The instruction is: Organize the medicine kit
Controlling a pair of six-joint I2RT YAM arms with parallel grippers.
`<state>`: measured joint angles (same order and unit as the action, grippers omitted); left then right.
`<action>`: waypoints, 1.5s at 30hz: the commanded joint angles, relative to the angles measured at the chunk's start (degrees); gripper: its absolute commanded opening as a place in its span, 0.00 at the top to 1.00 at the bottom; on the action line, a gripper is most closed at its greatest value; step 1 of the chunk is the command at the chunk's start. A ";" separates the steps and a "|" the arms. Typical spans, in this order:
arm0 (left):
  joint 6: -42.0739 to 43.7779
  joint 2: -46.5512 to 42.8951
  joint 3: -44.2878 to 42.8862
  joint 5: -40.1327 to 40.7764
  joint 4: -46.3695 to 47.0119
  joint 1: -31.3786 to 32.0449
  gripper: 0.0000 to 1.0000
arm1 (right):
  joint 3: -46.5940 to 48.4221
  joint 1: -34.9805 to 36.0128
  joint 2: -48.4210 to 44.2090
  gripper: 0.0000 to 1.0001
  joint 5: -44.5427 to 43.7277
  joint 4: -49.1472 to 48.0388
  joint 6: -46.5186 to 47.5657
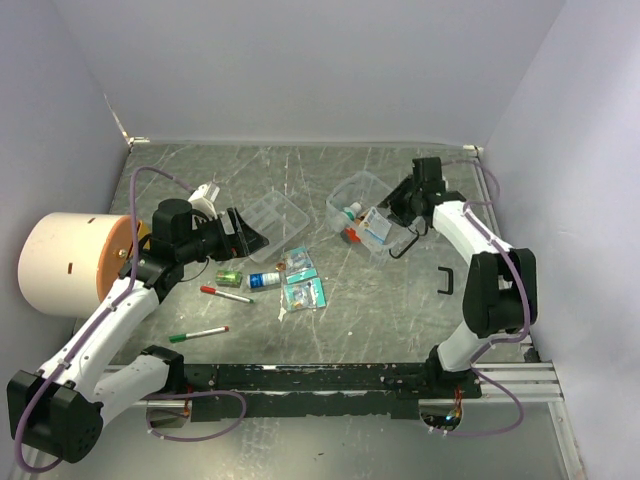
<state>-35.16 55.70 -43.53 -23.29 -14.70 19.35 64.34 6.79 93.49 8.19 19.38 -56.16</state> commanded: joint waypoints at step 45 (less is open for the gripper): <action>-1.69 3.80 -3.26 -0.63 2.51 0.57 0.01 | 14.86 14.92 8.64 1.00 -25.90 16.23 6.67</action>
<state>-35.31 57.01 -43.79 -23.16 -14.61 19.35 80.36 21.61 104.57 -18.61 35.03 -50.09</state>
